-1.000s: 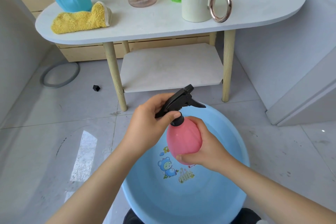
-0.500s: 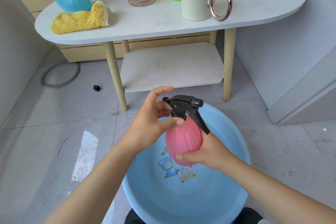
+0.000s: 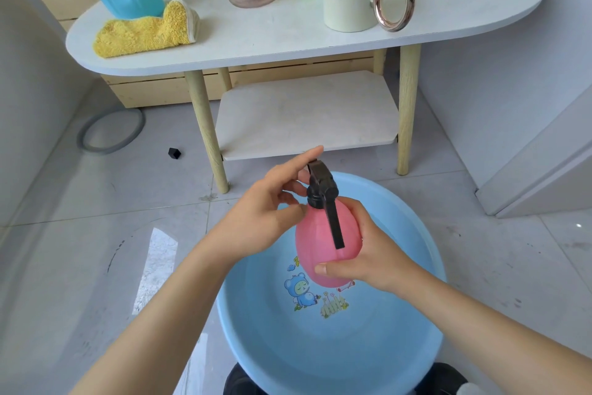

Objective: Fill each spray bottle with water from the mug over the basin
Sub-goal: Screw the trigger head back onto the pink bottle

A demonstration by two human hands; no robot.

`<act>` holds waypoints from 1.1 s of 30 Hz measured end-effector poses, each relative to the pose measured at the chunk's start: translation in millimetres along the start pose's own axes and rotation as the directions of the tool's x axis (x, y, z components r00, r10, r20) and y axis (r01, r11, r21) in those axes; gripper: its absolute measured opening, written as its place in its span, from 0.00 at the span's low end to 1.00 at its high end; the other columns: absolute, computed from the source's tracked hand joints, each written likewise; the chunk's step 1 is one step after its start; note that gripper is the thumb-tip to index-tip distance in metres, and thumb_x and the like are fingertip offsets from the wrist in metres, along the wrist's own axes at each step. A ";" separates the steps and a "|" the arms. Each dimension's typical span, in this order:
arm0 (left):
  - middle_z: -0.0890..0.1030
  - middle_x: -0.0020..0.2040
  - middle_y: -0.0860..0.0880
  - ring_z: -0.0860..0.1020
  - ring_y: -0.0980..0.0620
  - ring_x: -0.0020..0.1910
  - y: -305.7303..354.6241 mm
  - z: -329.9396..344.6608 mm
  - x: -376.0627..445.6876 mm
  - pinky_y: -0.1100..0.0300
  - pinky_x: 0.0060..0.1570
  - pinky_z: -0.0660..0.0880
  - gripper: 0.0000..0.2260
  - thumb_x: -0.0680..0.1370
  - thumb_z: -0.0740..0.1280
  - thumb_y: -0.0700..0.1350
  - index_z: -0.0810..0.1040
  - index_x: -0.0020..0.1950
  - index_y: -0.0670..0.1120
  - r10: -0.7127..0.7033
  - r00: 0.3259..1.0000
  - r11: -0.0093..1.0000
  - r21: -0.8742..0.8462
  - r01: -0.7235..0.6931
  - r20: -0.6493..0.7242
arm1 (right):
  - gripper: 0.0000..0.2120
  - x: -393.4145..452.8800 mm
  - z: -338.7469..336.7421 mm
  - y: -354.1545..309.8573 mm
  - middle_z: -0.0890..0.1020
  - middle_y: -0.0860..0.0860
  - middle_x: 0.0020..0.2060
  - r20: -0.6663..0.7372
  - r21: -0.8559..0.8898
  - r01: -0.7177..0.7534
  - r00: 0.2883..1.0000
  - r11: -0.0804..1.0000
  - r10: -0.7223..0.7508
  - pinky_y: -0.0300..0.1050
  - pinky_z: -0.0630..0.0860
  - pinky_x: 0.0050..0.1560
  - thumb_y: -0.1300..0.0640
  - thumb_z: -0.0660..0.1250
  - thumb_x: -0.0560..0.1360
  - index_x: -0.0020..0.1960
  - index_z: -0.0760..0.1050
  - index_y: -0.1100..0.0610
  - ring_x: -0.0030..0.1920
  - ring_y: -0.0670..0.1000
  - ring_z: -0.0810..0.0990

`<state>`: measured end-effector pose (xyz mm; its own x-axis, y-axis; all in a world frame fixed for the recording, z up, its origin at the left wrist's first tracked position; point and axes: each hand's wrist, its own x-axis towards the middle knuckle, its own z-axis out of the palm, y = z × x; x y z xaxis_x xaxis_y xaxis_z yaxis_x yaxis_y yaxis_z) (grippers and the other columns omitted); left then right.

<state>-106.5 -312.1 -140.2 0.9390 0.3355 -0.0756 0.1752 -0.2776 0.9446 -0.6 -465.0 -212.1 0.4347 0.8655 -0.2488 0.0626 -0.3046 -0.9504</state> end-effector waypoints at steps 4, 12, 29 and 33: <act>0.82 0.49 0.55 0.78 0.57 0.47 7.9 -9.0 6.5 0.63 0.48 0.71 0.22 0.64 0.62 0.50 0.79 0.55 0.66 -0.161 0.986 0.977 -0.132 0.165 0.044 | 0.39 -2.0 -1.8 0.8 0.71 0.32 0.55 -0.001 -0.017 -0.005 1.000 1.000 0.005 0.32 0.75 0.42 0.50 0.78 0.55 0.58 0.60 0.32 0.52 0.32 0.73; 0.81 0.48 0.57 0.79 0.62 0.46 39.1 -7.2 3.4 0.68 0.51 0.73 0.15 0.75 0.68 0.55 0.76 0.62 0.60 -0.223 0.973 0.966 0.143 0.214 0.052 | 0.39 -3.6 1.9 6.5 0.70 0.33 0.56 -0.013 -0.039 -0.015 1.000 0.999 0.014 0.34 0.75 0.44 0.49 0.78 0.56 0.58 0.60 0.33 0.55 0.36 0.73; 0.63 0.43 0.56 0.64 0.53 0.46 35.2 -13.3 3.9 0.71 0.46 0.61 0.14 0.77 0.67 0.45 0.79 0.61 0.57 0.106 0.994 0.694 0.718 -0.046 -0.038 | 0.39 -7.1 -2.8 8.6 0.71 0.32 0.55 0.004 -0.023 -0.016 1.000 1.000 0.016 0.30 0.75 0.40 0.57 0.80 0.59 0.57 0.61 0.32 0.53 0.34 0.73; 0.67 0.46 0.58 0.71 0.63 0.46 38.1 -10.6 1.7 0.77 0.45 0.65 0.09 0.75 0.66 0.55 0.82 0.52 0.57 0.018 0.997 0.821 0.570 0.029 -0.076 | 0.40 -7.2 -2.9 6.6 0.70 0.32 0.55 0.004 -0.036 -0.013 1.000 0.999 0.013 0.34 0.77 0.38 0.54 0.80 0.57 0.57 0.61 0.31 0.53 0.37 0.74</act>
<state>-101.4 -312.5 -101.0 0.9167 0.3980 -0.0343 0.3398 -0.7315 0.5911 -0.7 -474.4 -216.1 0.4316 0.8632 -0.2619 0.0897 -0.3300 -0.9397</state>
